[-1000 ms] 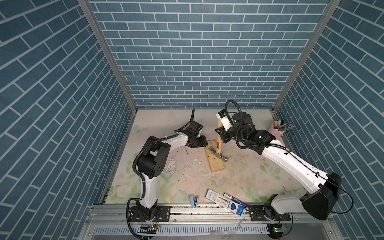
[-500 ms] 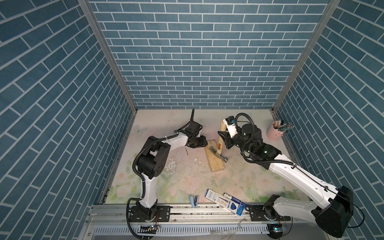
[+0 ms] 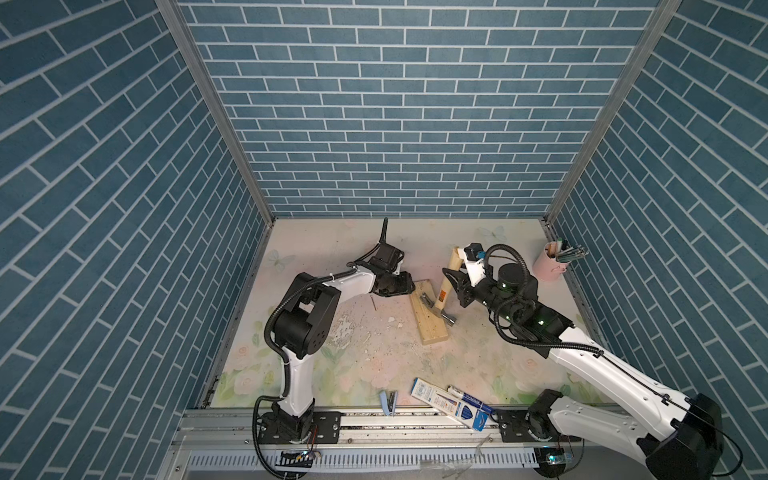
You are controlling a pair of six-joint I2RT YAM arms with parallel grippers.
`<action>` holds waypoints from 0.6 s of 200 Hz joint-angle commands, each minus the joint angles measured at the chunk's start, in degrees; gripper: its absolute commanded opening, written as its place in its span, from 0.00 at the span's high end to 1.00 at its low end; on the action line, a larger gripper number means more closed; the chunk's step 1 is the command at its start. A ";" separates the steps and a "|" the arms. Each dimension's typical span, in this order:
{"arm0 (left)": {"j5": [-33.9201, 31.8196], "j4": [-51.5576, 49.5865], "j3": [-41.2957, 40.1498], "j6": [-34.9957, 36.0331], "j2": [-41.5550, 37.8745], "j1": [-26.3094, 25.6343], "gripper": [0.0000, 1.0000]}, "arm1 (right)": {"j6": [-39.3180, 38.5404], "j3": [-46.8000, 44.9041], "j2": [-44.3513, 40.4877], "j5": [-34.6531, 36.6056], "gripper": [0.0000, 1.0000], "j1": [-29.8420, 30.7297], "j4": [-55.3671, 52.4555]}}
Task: Use a claw hammer to pull out a nail
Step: Remove the nail from the mounting plate.
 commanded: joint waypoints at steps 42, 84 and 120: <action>-3.59 -7.66 -3.62 -0.36 2.18 0.04 0.47 | 3.21 -4.56 -2.27 -1.17 1.00 0.02 -1.82; -3.62 -7.66 -3.98 -0.65 2.26 0.00 0.47 | 3.76 -6.60 -3.69 -1.17 1.00 -0.01 -0.81; -3.62 -7.48 -4.27 -0.69 2.35 0.05 0.47 | 3.94 -7.59 -4.42 -1.17 1.00 0.00 -0.53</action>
